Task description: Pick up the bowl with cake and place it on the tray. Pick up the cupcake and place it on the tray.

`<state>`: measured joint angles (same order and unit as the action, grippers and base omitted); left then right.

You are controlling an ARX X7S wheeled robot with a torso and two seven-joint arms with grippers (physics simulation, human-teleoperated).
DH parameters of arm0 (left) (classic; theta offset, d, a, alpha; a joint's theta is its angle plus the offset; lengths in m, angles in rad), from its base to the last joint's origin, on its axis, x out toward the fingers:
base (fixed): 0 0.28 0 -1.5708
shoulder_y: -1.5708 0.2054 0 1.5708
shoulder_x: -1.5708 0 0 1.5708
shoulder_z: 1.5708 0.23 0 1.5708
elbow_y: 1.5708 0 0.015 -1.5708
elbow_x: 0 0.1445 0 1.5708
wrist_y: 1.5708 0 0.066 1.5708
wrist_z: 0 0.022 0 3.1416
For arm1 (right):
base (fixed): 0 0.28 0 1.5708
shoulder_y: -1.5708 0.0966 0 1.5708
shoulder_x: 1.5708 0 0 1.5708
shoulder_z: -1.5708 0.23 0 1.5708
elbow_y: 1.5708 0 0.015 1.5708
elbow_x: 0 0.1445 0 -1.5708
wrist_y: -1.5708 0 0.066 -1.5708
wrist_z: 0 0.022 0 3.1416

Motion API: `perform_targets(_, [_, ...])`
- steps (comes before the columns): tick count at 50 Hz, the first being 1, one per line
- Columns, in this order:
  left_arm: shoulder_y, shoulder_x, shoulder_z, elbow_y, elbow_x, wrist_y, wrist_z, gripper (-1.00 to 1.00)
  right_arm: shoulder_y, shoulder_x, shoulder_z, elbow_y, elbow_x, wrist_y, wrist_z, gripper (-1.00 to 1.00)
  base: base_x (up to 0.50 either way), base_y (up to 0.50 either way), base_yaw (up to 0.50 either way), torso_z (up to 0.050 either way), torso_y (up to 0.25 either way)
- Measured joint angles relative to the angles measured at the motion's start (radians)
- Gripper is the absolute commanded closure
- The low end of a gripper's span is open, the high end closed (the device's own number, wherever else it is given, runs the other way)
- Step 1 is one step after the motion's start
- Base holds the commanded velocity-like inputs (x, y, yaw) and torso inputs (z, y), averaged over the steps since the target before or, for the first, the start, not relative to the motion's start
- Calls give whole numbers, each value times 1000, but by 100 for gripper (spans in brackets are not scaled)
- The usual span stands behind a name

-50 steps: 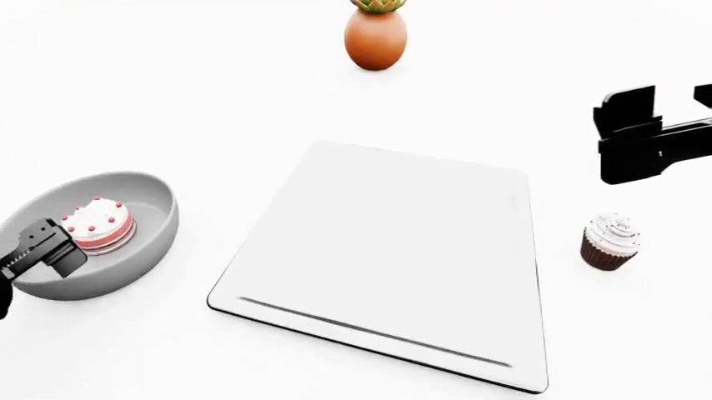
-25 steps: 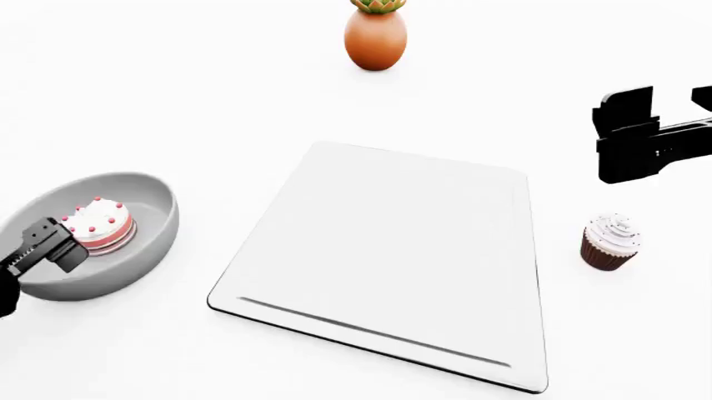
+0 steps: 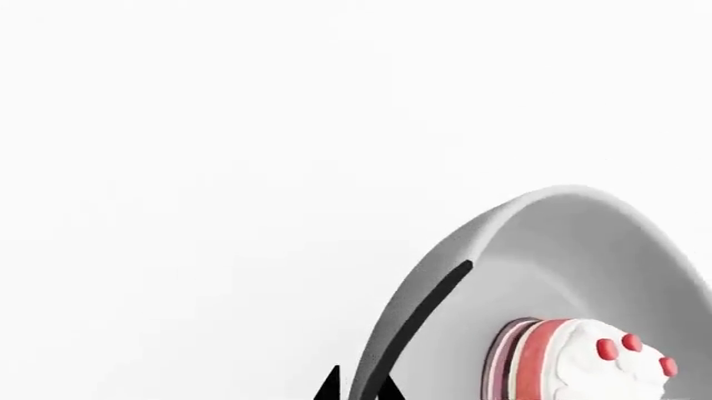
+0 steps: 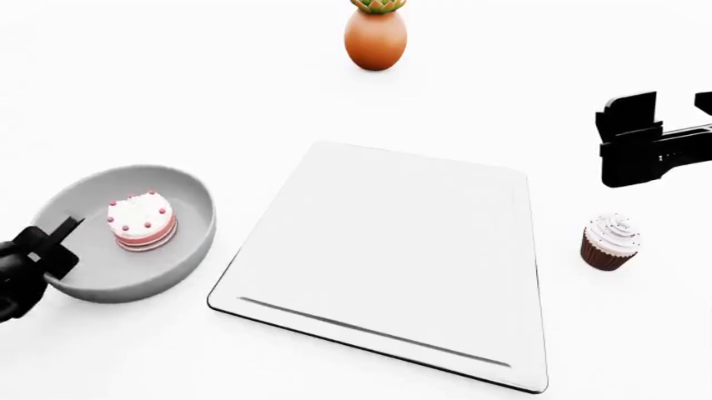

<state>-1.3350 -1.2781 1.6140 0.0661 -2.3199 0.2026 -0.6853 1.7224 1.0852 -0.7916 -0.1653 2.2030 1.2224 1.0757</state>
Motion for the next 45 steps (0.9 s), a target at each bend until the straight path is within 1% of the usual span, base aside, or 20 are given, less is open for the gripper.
perform_targets(7, [0, -18, -30, 40, -9, 69, 1, 100, -2, 5, -2, -4, 1, -6, 1, -100, 0, 0, 0, 0, 0])
perform_targets(12, [-25, -16, -56, 51, -10, 80, -10, 100, -1, 7, -4, -4, 3, -9, 4, -100, 0, 0, 0, 0, 0])
perform_targets(16, [-72, 9, -77, 38, -4, 50, -31, 100, 2, 6, -6, -2, 5, -11, 7, -100, 0, 0, 0, 0, 0])
perform_targets(20, [-138, 58, -92, 0, 0, -19, -59, 100, 4, 4, -9, 1, 5, -13, 10, -100, 0, 0, 0, 0, 0])
perform_targets(26, [-249, 169, -97, -89, 0, -155, -105, 100, 5, 0, -13, 4, 2, -16, 14, -100, 0, 0, 0, 0, 0])
perform_targets(33, [-355, 341, -84, -228, -1, -303, -128, 100, 11, -4, -20, 9, 1, -16, 22, -100, 0, 0, 0, 0, 0])
perform_targets(37, [-392, 456, -66, -353, 3, -385, -96, 100, 19, -7, -26, 11, 8, -16, 34, -100, 0, 0, 0, 0, 0])
perform_targets(45, [-432, 680, -23, -639, 18, -534, 28, 100, 40, -10, -40, 12, 35, -19, 69, -100, 0, 0, 0, 0, 0])
